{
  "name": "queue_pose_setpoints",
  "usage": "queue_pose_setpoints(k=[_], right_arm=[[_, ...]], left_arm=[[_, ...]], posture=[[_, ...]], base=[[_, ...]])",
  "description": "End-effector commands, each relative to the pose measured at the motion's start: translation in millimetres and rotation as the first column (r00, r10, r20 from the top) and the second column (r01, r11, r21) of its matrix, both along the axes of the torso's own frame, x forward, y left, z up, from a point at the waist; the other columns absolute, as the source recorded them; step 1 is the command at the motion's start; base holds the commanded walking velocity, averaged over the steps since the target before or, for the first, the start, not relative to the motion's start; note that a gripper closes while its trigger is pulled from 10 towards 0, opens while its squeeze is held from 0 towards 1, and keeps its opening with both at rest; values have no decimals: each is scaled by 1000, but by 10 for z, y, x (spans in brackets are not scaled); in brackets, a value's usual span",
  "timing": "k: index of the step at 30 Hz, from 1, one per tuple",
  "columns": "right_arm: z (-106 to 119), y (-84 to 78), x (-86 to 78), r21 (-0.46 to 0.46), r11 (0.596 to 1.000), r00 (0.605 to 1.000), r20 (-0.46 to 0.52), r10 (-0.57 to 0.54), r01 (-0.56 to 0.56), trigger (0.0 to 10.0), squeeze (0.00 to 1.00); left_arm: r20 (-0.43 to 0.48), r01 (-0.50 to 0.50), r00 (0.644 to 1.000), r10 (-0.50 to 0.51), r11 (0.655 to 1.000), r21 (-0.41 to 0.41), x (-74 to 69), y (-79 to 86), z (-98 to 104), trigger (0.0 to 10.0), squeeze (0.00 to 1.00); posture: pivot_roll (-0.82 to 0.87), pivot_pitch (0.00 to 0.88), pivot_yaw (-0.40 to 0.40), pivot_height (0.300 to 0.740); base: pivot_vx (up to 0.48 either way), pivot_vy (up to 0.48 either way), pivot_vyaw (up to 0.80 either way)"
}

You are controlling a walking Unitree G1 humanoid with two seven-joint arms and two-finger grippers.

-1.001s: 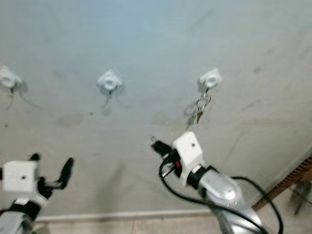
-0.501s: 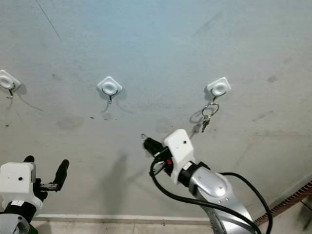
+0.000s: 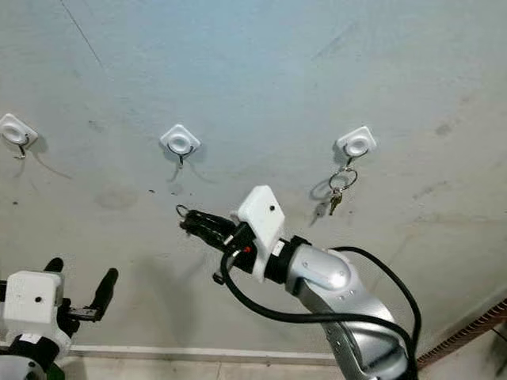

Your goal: Hang keys on a hook

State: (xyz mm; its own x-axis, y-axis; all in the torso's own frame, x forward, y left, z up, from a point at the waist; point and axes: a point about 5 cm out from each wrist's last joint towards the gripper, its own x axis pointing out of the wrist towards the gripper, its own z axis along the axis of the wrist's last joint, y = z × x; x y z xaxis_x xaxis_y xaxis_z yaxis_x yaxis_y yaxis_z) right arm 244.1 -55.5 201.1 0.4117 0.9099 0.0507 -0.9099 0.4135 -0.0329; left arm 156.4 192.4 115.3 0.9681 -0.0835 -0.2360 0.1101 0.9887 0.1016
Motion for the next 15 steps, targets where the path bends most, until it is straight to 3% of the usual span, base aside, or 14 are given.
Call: queue_pose_setpoints(k=[1,8,10,15], right_arm=[[41,58,28,16,999,1000,13,28,-28,10000,0],[93,147,91,35,998,998,31,56,-57,10000,0],[102,176,126,33,998,997,43,61,-62,10000,0],[96,210,157,31,997,997,49,68,-69,10000,0]], left_arm=[[-9,31,999,-31,999,-28,0,-16,-22,10000,0],[24,77,997,-76,997,-6,42,-41,8,10000,0],[64,79,995,-82,996,45,65,-17,19,10000,0],[134,119,983,-128,990,69,113,-33,58,10000,0]], posture=[[217,0,18,740],[217,0,20,740],[218,0,16,740],[221,0,10,740]], base=[[0,0,0],[0,0,0],[0,0,0],[0,0,0]])
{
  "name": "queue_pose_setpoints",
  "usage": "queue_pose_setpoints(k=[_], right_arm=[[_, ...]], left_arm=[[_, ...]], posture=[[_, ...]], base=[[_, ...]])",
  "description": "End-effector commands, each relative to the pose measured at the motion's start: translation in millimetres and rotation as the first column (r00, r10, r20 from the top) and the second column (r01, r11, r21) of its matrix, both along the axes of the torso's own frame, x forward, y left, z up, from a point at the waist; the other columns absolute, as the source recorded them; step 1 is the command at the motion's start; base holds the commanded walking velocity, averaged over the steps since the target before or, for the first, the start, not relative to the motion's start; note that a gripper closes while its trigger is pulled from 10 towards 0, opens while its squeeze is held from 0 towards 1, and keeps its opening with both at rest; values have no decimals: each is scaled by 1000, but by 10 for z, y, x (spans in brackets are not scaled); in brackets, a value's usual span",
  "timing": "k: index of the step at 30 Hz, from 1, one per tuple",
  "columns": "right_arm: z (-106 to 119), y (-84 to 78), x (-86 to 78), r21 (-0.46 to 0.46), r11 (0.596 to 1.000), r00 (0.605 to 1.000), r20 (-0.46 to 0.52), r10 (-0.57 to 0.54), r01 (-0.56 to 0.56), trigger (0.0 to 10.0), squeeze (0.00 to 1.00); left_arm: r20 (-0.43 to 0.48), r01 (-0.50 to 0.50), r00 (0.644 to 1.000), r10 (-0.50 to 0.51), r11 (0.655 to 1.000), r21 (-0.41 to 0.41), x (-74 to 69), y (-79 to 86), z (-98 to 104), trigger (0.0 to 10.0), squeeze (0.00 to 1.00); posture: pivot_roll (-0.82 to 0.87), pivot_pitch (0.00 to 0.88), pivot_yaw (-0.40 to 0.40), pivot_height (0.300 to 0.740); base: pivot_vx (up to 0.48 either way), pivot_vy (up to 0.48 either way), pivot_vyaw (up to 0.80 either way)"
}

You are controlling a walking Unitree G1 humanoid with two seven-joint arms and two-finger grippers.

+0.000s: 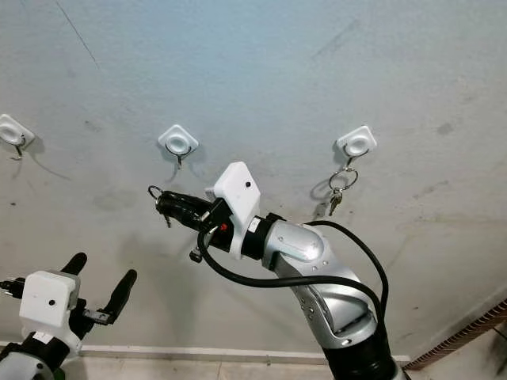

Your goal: Hang keys on a hook

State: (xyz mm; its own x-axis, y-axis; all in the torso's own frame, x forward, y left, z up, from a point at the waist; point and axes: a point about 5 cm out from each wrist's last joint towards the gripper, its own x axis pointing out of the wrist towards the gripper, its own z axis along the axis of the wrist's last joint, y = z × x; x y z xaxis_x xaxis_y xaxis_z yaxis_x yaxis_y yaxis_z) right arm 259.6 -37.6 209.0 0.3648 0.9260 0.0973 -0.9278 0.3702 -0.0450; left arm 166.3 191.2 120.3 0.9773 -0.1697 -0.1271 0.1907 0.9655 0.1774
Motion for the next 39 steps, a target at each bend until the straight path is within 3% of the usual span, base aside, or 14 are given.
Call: queue_pose_setpoints(k=[1,7,11,27,39], right_arm=[[12,37,3,-8,1000,1000,20,22,-22,10000,0],[-28,58,-19,-18,999,999,18,43,-42,10000,0],[-32,67,-14,-19,999,999,21,43,-43,10000,0],[74,138,131,51,998,999,42,-27,25,10000,0],[72,44,248,107,990,995,-20,-93,94,10000,0]], left_arm=[[26,31,999,-31,1000,-4,23,-30,17,10000,0],[122,71,990,-78,996,55,87,-107,129,10000,0],[148,98,984,-103,994,45,141,-172,162,10000,0],[162,137,977,-137,990,16,225,-270,150,10000,0],[156,134,979,-135,991,19,214,-275,144,10000,0]], posture=[[221,0,10,740],[218,0,7,740],[212,0,6,740],[204,0,5,740],[203,0,7,740]], base=[[0,0,0],[0,0,0],[0,0,0],[0,0,0],[0,0,0]])
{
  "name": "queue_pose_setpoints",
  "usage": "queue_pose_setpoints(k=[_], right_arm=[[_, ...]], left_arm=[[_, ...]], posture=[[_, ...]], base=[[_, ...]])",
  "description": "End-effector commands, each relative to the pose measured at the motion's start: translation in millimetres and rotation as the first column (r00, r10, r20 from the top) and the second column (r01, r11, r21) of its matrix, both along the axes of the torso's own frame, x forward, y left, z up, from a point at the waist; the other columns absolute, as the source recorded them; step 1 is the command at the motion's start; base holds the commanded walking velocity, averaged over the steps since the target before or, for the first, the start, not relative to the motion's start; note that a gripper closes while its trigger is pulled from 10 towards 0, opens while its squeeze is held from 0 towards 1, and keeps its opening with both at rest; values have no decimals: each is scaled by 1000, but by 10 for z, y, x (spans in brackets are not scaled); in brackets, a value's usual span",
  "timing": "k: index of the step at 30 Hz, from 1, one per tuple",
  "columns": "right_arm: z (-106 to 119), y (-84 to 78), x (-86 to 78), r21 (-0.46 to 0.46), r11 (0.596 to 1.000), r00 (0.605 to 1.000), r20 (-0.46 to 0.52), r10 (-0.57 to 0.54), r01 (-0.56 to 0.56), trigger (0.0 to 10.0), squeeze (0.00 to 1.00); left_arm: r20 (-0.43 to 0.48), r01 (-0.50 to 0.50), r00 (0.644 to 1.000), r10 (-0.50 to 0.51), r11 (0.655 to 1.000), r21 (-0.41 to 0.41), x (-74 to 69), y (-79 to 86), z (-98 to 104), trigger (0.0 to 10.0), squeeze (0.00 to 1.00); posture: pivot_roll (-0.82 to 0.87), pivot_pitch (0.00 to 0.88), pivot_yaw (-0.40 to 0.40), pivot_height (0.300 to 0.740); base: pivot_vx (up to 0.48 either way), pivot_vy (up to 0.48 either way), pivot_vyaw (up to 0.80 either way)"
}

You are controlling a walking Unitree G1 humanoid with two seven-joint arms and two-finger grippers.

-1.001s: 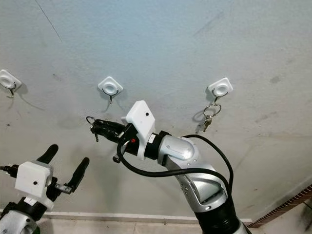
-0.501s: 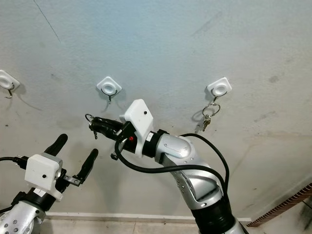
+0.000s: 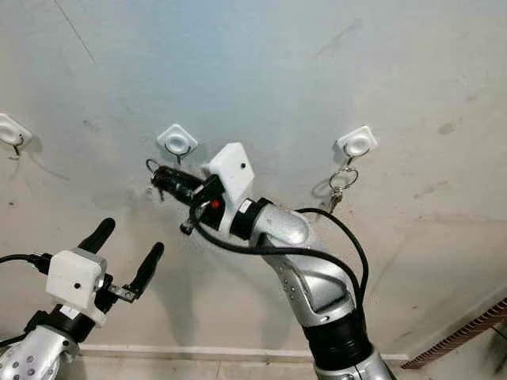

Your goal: Hang keys on a hook

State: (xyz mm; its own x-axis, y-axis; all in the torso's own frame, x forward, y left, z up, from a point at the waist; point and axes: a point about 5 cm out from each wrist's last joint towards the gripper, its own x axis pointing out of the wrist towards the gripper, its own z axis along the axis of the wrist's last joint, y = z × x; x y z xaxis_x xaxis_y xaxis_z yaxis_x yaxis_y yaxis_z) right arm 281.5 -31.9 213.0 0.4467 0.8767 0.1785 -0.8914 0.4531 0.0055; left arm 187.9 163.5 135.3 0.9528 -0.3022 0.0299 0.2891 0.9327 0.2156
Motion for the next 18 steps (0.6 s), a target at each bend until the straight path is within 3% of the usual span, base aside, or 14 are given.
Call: queue_pose_setpoints(k=[1,18], right_arm=[[13,-36,36,9,1000,1000,-10,-9,10,10000,0],[-138,-126,46,14,1000,995,-93,-19,20,10000,0]], left_arm=[[-5,-2,1000,2,1000,9,-3,2,-8,10000,0],[-14,-10,1000,11,1000,18,0,17,-26,10000,0]], posture=[[202,0,7,740],[204,0,9,740]], base=[[0,0,0],[0,0,0]])
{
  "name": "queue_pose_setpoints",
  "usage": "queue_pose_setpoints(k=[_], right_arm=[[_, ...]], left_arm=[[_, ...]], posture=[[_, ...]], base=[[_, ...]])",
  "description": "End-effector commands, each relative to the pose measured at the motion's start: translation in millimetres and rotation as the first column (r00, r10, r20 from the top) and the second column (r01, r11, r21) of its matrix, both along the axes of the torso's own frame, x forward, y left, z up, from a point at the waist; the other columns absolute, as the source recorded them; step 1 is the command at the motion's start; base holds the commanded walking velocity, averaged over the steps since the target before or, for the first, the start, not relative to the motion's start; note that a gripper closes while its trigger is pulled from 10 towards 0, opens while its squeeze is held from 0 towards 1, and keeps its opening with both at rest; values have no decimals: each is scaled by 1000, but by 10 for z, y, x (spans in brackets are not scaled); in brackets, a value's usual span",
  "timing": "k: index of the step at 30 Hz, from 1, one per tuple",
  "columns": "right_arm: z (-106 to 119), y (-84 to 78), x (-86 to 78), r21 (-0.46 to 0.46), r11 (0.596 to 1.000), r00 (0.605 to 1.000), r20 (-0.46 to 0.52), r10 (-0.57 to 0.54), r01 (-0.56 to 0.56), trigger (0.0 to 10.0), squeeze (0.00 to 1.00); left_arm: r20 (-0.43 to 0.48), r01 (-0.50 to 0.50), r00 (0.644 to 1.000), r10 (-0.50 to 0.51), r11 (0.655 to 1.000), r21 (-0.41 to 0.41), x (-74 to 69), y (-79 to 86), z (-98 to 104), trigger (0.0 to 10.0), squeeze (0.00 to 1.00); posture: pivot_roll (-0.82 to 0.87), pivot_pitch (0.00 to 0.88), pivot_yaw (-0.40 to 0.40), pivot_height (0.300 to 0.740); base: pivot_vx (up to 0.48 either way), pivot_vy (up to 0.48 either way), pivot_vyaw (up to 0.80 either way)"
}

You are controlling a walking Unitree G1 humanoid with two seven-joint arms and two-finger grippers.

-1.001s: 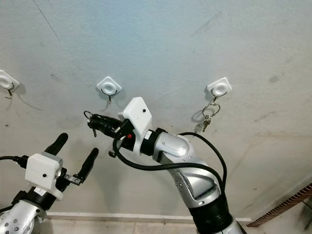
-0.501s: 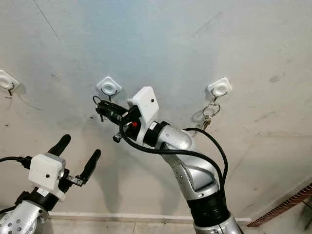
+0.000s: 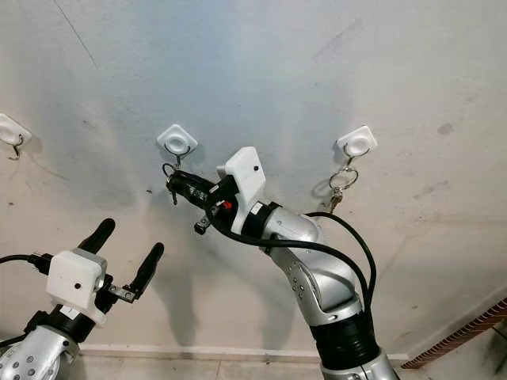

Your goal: Hang keys on a hook

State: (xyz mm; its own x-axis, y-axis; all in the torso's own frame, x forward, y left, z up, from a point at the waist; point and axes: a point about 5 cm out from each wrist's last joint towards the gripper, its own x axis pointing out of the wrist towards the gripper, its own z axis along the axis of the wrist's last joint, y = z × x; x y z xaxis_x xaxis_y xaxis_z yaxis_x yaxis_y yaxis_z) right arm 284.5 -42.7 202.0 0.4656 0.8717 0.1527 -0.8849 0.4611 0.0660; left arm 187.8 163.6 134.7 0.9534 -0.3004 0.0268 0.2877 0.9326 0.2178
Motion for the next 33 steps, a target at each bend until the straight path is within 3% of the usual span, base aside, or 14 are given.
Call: queue_pose_setpoints(k=[1,19,33], right_arm=[[-30,-17,15,19,1000,999,-36,-10,11,10000,0],[-25,-48,74,94,994,992,-123,-36,48,10000,0],[-201,-94,101,101,992,957,-287,-48,80,10000,0]], left_arm=[[-12,-8,1000,8,1000,16,1,16,-23,10000,0],[-20,-9,1000,9,1000,15,-8,20,-49,10000,0],[-26,-11,1000,11,1000,14,-14,35,-56,10000,0]], posture=[[204,0,9,740],[206,0,9,740],[204,0,12,740]], base=[[0,0,0],[0,0,0],[0,0,0]])
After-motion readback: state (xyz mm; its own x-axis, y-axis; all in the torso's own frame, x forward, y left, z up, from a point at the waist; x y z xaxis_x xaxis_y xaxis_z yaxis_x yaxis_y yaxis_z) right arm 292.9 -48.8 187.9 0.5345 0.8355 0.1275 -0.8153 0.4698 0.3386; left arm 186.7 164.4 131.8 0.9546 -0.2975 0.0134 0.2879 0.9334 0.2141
